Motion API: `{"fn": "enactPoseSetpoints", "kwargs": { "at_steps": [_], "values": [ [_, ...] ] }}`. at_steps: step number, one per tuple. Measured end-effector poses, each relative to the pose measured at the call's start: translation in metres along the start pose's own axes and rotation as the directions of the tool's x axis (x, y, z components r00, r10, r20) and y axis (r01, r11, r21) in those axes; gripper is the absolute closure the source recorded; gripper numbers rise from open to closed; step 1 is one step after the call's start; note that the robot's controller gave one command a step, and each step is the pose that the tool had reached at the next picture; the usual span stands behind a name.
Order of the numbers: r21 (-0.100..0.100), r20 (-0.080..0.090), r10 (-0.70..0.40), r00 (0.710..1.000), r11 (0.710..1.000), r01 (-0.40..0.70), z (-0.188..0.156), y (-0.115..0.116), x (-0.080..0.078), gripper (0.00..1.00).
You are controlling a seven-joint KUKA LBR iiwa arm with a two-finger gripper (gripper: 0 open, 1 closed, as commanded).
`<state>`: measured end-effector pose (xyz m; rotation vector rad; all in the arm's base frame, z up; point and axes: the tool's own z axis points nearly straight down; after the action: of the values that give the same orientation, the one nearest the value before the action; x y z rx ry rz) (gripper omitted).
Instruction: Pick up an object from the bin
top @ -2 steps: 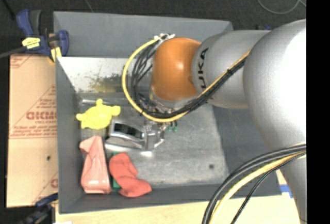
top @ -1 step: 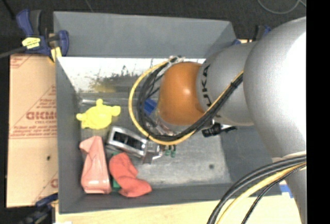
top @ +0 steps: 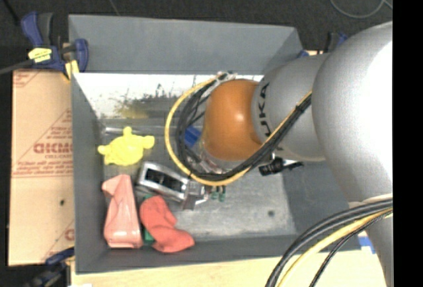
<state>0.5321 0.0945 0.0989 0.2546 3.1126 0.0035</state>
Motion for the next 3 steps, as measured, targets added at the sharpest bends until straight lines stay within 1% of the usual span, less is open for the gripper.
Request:
{"fn": "enactPoseSetpoints", "kwargs": {
  "at_steps": [1,2,3],
  "values": [
    [-0.004,0.007,0.005,1.000,1.000,-0.005,0.003,-0.003,0.001,1.00],
    [-0.002,0.018,0.033,0.999,0.999,-0.033,0.005,-0.002,0.012,1.00],
    [-0.002,0.017,0.034,0.999,0.999,-0.034,0.005,-0.002,0.012,1.00]
  ]
}}
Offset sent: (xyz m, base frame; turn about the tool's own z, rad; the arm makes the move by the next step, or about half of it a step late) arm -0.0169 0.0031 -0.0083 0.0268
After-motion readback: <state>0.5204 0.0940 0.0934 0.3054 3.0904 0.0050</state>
